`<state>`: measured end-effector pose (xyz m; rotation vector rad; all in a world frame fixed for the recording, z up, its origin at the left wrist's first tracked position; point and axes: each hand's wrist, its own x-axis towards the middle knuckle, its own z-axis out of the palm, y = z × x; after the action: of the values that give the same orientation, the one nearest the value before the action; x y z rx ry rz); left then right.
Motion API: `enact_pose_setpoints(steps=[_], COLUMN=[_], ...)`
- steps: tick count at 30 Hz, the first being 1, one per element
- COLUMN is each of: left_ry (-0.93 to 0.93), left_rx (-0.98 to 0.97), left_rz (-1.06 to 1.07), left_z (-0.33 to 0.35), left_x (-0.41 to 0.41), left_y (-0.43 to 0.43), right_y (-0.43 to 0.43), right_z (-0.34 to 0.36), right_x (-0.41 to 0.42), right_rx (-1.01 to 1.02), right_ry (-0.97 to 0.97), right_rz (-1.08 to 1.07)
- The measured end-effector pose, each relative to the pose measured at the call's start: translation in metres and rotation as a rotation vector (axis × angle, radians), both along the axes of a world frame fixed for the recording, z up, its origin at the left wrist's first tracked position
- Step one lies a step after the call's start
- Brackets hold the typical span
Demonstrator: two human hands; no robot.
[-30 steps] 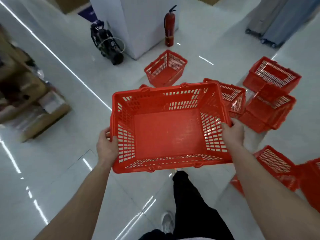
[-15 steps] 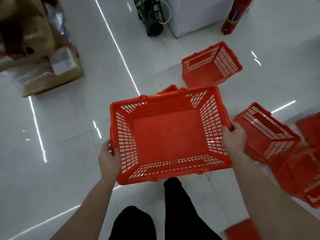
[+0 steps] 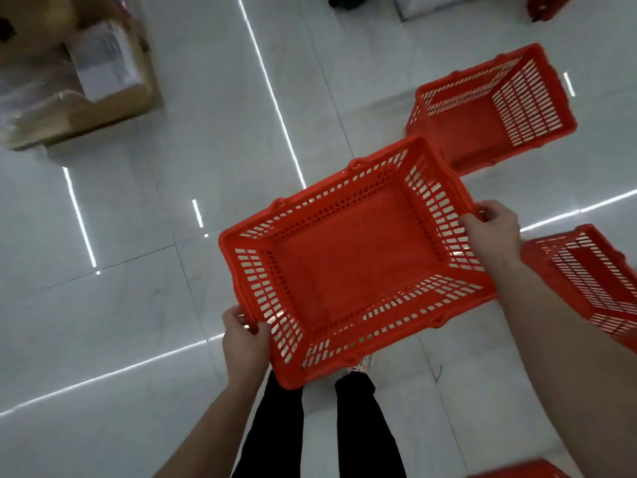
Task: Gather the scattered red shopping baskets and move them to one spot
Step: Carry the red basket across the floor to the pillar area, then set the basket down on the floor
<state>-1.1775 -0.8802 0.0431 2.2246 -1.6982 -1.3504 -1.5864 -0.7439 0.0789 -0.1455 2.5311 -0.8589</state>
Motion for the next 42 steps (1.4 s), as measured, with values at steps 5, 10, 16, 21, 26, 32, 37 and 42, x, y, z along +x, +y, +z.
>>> enact_pose_setpoints(steps=[5, 10, 16, 21, 26, 32, 37, 42], left_ry=[-0.034, -0.102, -0.181, -0.083, -0.065, -0.004, 0.07, 0.075], left_rx=[0.079, 0.147, 0.144, 0.113, 0.055, -0.004, -0.049, -0.024], left_rz=[-0.071, -0.207, -0.378, -0.546, -0.788, -1.162, -1.565, -1.848], left_z=[-0.035, -0.06, -0.021, 0.059, 0.142, 0.209, 0.242, 0.262], left_x=[0.0, -0.012, -0.045, -0.106, -0.175, -0.238, -0.264, -0.242], left_y=[-0.01, -0.02, -0.022, -0.028, -0.025, 0.02, 0.093, 0.178], right_y=[-0.019, -0.027, -0.011, 0.037, 0.099, 0.18, 0.24, 0.298], right_z=[-0.047, -0.087, -0.067, 0.002, 0.093, 0.176, 0.217, 0.242], right_x=[-0.01, -0.018, -0.008, 0.011, 0.038, 0.102, 0.186, 0.299], right_rx=[0.022, 0.141, 0.243, 0.273, 0.366, 0.329, 0.316, 0.287], right_ry=[-0.045, -0.148, -0.172, -0.213, -0.326, -0.414, -0.375, -0.432], right_rz=[0.045, 0.056, 0.054, 0.038, -0.081, -0.421, -0.767, -1.076])
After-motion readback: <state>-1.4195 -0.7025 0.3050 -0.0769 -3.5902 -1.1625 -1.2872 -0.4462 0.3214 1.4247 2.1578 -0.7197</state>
